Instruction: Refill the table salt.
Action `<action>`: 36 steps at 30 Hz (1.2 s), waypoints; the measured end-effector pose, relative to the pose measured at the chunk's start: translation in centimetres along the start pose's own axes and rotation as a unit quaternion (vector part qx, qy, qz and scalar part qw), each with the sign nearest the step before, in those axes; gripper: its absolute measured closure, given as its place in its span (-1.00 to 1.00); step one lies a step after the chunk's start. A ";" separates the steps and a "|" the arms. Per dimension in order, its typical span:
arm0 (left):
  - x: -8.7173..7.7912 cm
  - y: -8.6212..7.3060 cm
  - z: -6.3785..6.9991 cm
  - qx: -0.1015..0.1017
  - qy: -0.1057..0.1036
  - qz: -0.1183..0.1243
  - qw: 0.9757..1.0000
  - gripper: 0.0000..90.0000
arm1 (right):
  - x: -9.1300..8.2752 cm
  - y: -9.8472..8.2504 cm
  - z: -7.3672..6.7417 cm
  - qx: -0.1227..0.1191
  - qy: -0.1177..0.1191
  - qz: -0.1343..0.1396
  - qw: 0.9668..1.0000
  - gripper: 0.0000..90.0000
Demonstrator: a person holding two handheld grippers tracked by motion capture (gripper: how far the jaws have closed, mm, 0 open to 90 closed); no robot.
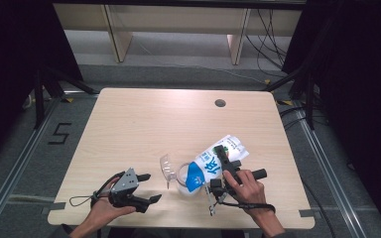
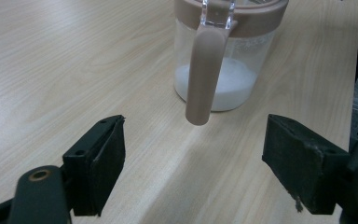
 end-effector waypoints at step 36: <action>0.1 0.0 0.1 -0.006 -0.005 0.001 1.000 -0.54 | -0.1 0.0 -0.2 0.002 0.000 0.000 1.000 0.47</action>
Point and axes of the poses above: each handheld gripper's, and its own axes: x roughly forward along the jaws, y roughly out of its top, z roughly to its right, the point moved 7 cm from there along x, roughly forward along the jaws, and after that the axes turned 10 degrees about -z, right-handed, at the moved point
